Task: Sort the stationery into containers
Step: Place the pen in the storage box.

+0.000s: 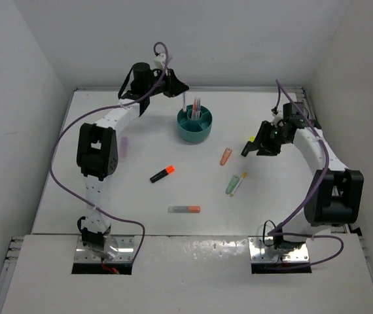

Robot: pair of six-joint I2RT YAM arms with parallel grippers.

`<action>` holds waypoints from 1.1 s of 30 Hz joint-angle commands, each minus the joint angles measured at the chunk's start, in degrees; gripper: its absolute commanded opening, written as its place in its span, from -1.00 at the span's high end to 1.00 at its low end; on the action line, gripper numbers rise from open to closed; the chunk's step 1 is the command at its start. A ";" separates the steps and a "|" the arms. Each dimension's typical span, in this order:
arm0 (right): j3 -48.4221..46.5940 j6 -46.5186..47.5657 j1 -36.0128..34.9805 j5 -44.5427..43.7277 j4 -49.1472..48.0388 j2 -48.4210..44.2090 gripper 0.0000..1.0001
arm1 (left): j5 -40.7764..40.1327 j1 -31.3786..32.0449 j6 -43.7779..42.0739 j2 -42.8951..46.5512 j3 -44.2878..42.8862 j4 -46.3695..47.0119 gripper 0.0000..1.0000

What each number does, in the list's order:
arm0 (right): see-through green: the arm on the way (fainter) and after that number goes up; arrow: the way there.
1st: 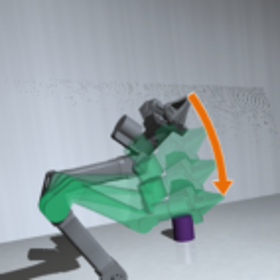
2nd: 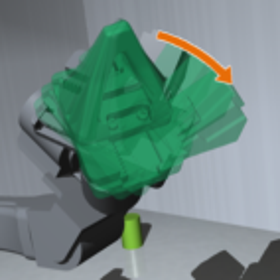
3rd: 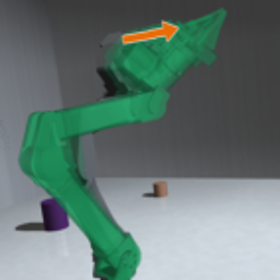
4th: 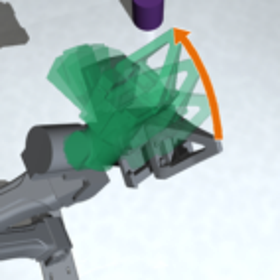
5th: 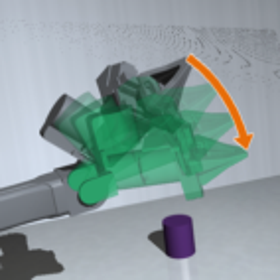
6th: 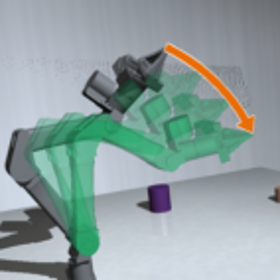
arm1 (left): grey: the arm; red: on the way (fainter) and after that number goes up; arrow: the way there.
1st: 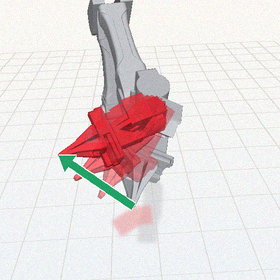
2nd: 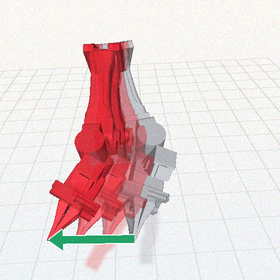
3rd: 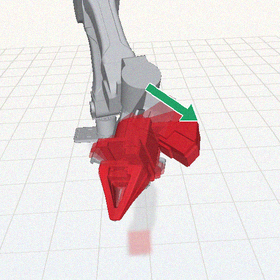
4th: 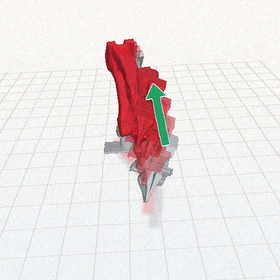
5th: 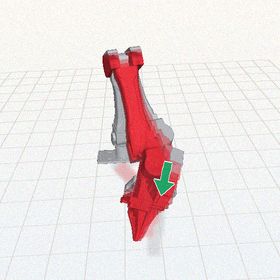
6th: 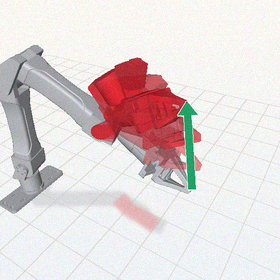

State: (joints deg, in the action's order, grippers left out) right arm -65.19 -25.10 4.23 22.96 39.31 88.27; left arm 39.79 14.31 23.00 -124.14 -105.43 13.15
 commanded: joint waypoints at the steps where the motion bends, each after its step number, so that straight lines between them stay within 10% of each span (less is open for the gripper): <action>1: 0.68 1.28 -1.42 -2.57 0.50 0.41 0.15 | -2.25 0.90 -6.20 -1.28 -2.15 -2.24 1.00; 12: -1.08 1.46 -3.70 -4.24 0.59 5.68 0.24 | -6.48 1.08 -10.78 -3.74 -2.86 -7.43 0.79; 22: -2.67 -0.74 -5.81 -6.17 1.30 8.76 0.27 | -5.60 0.99 -11.23 -1.11 -1.45 -7.96 -0.30; 33: -0.73 -4.33 -9.59 -12.23 1.47 9.73 0.48 | -9.03 -1.82 -12.01 18.21 8.37 -2.68 -0.38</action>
State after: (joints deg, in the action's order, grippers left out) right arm -66.43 -26.83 -4.80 13.96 40.84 97.69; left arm 31.92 14.55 12.45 -116.60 -99.50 6.22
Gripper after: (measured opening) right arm 0.268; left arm 0.689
